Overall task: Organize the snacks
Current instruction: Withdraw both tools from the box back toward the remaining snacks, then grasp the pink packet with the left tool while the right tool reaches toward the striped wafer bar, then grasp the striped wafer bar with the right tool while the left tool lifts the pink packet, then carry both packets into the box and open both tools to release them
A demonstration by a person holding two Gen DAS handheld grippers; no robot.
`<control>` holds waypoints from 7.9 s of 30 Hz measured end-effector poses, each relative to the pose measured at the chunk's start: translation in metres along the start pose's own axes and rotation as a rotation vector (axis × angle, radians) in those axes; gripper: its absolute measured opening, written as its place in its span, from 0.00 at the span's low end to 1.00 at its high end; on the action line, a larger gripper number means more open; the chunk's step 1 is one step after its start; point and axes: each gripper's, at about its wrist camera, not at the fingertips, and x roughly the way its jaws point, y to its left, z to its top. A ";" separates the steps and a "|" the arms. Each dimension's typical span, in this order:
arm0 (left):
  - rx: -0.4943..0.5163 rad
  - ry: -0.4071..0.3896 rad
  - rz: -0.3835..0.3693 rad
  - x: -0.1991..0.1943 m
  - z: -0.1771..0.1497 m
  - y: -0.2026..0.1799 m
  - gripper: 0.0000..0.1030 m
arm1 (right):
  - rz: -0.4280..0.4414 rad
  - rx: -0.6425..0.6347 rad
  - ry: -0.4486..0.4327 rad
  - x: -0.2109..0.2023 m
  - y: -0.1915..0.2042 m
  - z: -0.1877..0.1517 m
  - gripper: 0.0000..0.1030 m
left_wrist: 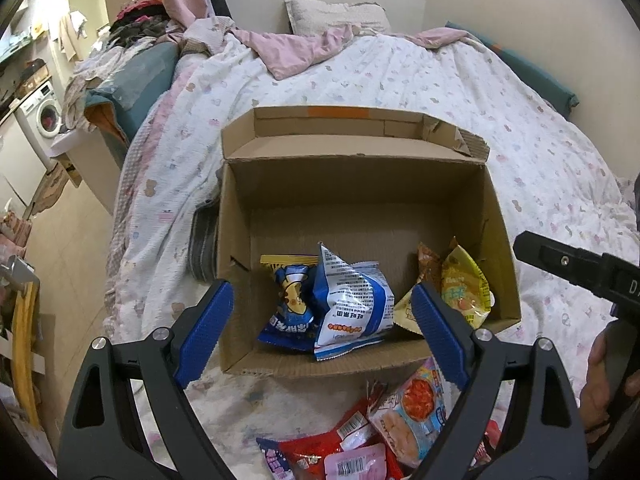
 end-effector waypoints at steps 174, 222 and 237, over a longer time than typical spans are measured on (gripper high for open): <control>-0.006 0.281 -0.089 -0.039 -0.149 0.012 0.10 | -0.259 -0.852 0.555 0.012 0.051 -0.240 0.28; -0.091 0.024 0.032 0.000 -0.010 0.030 0.10 | 0.022 -0.155 0.147 0.012 0.022 -0.030 0.13; -0.075 0.014 0.055 0.017 -0.001 0.019 0.14 | -0.019 -0.117 0.178 0.033 0.019 -0.024 0.13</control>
